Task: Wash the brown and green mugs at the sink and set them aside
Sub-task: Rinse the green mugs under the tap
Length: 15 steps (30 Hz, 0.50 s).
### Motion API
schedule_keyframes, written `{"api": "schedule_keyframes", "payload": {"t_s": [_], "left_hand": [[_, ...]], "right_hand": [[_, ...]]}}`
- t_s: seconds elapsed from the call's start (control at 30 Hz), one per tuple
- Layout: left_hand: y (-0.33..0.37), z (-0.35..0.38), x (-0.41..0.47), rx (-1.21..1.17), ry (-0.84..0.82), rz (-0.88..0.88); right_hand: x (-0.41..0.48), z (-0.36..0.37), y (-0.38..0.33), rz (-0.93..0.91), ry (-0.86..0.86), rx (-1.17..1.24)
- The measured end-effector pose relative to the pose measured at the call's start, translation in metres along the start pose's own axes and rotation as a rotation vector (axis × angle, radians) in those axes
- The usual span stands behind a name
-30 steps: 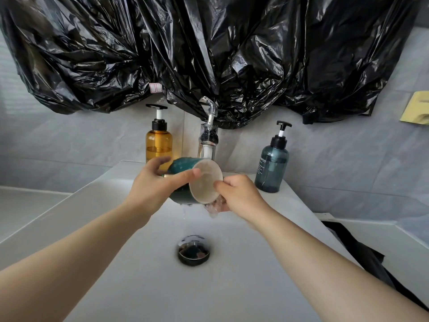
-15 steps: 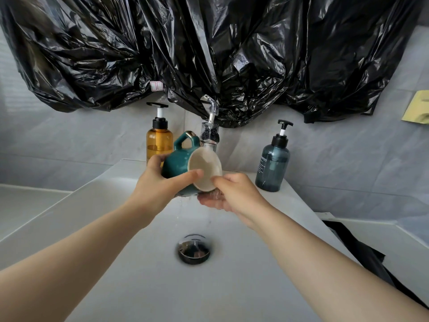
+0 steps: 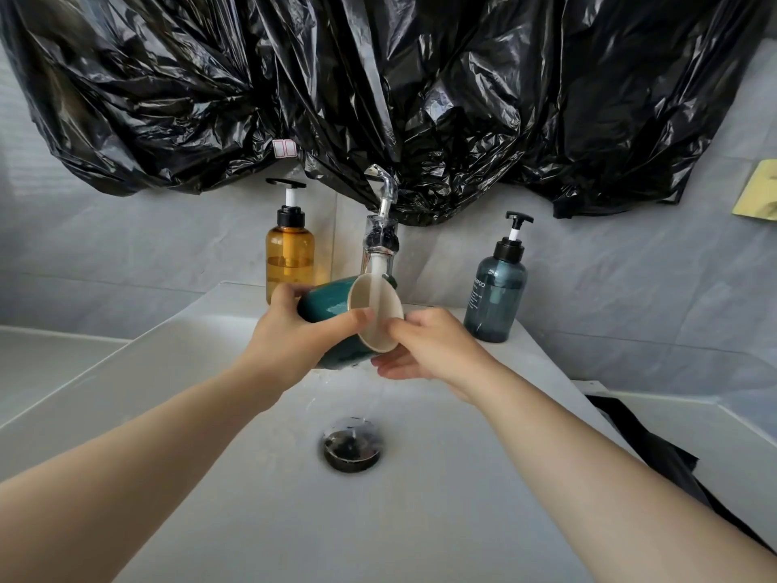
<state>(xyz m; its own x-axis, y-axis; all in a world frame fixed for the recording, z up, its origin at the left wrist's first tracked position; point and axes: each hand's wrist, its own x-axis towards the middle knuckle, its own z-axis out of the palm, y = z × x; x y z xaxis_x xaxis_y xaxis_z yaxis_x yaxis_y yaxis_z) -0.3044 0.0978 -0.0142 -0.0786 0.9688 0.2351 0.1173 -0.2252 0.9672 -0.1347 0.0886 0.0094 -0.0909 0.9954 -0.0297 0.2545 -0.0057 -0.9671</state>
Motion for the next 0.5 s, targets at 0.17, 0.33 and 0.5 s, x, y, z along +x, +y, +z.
{"api": "schedule_keyframes", "payload": {"t_s": [0.17,0.33,0.5], "left_hand": [[0.004,0.000,0.001,-0.028,0.001,0.014],[0.000,0.000,0.002,-0.069,0.036,0.047],[-0.002,-0.004,0.002,0.016,-0.022,0.077]], "right_hand": [[-0.002,0.003,0.002,0.004,-0.016,0.147],[0.000,0.000,-0.001,0.035,-0.008,0.090],[-0.002,0.000,0.002,0.032,0.031,0.111]]}}
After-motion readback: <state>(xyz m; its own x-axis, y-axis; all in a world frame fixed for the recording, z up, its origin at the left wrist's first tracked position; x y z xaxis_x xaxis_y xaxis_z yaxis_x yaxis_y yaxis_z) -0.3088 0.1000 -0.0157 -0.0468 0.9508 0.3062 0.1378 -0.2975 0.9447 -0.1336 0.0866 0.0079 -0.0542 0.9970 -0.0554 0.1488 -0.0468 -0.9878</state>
